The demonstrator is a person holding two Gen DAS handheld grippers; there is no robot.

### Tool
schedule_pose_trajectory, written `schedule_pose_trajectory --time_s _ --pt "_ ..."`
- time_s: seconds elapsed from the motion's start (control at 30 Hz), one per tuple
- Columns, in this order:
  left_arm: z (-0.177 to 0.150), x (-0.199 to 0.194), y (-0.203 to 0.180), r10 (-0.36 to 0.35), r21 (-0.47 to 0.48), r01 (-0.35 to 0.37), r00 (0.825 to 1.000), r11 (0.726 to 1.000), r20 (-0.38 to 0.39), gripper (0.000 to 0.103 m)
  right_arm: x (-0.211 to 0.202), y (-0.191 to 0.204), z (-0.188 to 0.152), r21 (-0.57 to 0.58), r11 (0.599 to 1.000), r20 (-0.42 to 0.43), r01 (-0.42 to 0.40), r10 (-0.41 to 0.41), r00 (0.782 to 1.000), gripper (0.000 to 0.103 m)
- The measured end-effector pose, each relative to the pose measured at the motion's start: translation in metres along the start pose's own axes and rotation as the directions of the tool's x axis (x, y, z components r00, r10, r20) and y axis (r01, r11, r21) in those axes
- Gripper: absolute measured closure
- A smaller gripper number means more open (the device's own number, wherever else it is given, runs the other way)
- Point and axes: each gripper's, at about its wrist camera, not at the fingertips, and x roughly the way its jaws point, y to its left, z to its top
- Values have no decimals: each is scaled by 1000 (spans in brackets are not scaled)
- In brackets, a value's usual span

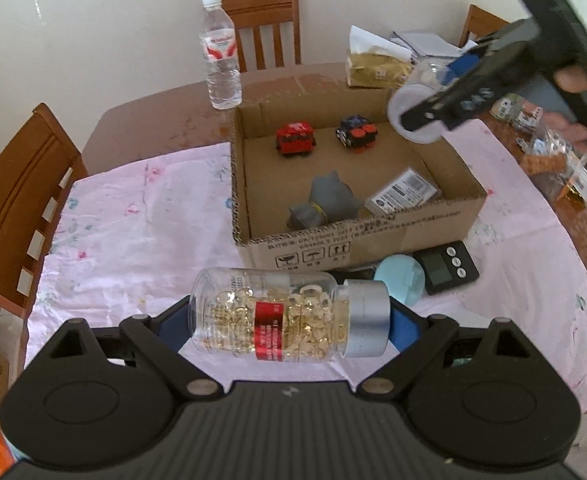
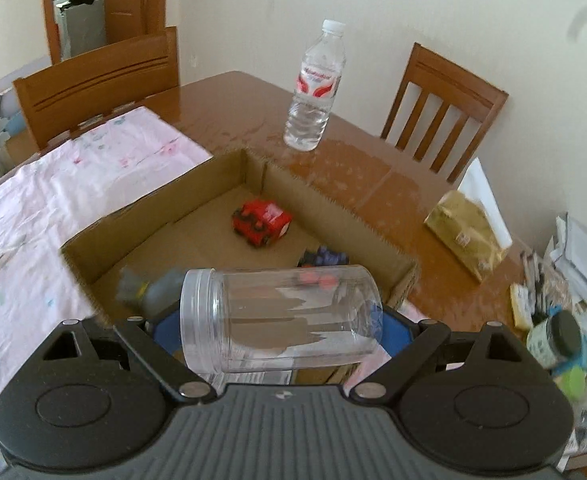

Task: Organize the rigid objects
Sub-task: 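Drop the clear jar into the box with the right tool while the left tool drops the capsule bottle in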

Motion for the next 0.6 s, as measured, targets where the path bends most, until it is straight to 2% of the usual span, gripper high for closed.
schedule_pose_trajectory --time_s 0.07,0.1,0.2,0.43,0.6 --pt "1 0 0 3 -8 -3 1000 1000 4 9 11 -1 6 -9 1000 4 22 -22 1000 5" --pt "2 -1 1 4 -12 -4 1000 1000 4 9 17 -2 8 -8 1000 -3 22 -22 1000 1" --pt "4 -2 1 6 -15 -6 1000 1000 10 9 21 -4 7 27 1000 -12 2 -1 1000 0" --pt "12 1 6 4 -28 -3 1000 1000 19 9 1 -2 -10 105 994 -3 -37 38 999 0" --pt "30 7 10 0 -25 1 999 1000 41 9 -22 2 -24 194 981 7 -20 19 1000 0"
